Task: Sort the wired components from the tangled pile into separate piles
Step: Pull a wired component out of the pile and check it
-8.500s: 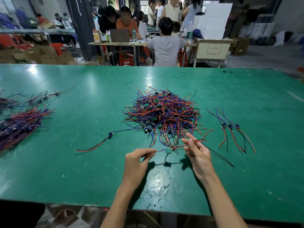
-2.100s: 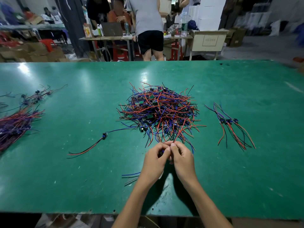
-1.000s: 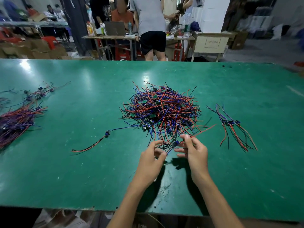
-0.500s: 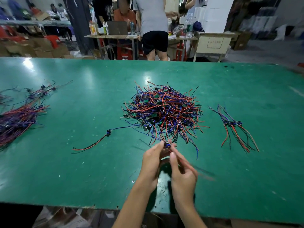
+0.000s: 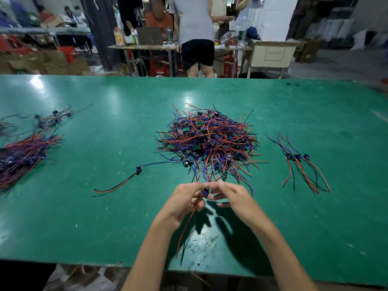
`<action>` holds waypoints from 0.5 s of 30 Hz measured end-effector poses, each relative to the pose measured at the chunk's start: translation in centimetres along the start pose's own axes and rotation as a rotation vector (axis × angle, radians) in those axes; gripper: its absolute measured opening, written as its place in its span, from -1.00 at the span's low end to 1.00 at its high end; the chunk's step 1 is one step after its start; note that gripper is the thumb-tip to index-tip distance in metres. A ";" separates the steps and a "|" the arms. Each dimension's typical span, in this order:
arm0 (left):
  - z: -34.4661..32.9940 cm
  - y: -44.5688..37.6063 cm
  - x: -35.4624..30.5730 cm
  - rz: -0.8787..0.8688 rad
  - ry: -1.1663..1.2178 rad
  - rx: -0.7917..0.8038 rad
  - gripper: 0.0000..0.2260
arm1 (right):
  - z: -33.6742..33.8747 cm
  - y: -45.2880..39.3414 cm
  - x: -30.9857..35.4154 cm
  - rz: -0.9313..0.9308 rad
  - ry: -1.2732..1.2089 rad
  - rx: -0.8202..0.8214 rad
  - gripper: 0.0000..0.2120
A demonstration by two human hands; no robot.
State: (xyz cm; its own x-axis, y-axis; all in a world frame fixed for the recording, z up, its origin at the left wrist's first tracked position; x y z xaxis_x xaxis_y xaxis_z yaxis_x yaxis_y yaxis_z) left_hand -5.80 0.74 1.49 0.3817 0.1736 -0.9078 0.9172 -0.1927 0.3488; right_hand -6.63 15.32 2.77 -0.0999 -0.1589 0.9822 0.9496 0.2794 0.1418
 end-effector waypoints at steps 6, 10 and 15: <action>-0.5 0.3 1.3 0.006 -0.069 0.026 -0.72 | -1.2 -0.4 -0.9 -0.025 -0.212 -0.041 -0.81; -0.3 0.7 1.5 -0.022 -0.061 0.017 -0.72 | -1.8 0.0 -1.7 -0.052 -0.304 -0.099 -0.83; -1.0 0.6 1.9 -0.070 0.051 -0.024 -0.75 | -2.4 0.4 -2.0 -0.019 -0.459 -0.253 -0.88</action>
State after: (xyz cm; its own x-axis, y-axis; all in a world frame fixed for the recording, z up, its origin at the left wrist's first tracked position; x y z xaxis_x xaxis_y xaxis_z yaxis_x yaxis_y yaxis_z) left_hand -4.39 1.87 0.26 0.3210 0.2350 -0.9175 0.9442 -0.1556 0.2905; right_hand -5.37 13.51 0.59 -0.1836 0.2852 0.9407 0.9828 0.0337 0.1816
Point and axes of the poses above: each hand's wrist, its own y-axis away from the middle knuckle, its own z-axis out of the back of the hand, x = y × z, the point moved 6 cm from there along -y, towards the middle knuckle, and after that the axes turned 2 degrees about x, right-handed, at the moved point
